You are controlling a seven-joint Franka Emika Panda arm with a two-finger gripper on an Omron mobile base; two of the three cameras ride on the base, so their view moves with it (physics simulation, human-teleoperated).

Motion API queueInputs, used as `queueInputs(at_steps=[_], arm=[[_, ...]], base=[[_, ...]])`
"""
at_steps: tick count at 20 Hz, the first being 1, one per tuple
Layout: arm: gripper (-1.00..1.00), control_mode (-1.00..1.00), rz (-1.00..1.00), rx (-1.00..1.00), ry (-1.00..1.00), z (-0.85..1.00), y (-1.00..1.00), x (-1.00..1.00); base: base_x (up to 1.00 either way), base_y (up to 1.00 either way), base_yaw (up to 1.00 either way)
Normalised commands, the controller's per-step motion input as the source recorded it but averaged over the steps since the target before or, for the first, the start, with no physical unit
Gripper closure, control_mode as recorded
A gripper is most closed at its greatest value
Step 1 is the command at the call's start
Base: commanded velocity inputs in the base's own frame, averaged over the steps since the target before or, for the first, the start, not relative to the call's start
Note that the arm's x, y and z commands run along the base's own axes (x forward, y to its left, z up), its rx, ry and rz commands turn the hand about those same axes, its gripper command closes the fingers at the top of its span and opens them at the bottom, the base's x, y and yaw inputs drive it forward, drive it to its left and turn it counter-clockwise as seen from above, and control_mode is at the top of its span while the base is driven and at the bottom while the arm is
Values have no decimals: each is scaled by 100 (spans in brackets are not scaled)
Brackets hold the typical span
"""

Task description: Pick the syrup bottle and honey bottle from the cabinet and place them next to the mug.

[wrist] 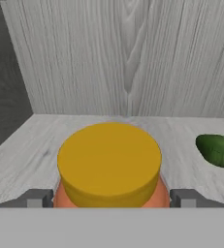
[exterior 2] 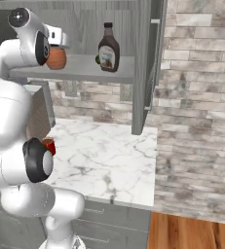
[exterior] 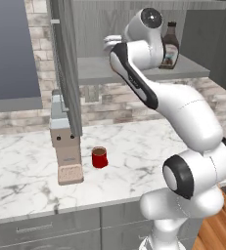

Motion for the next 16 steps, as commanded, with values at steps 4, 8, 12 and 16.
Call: queueInputs(at_steps=[4,8,12,16], arm=[[100,-100,5,0,-3,0,-24,-84],[100,-100,23,0,0,-2,-37,-64],[100,-100,32,0,0,0,-25,-66],[100,-100,37,0,-1,0,-11,-49]], base=[[0,0,0],[0,0,0],[0,0,0],[0,0,0]])
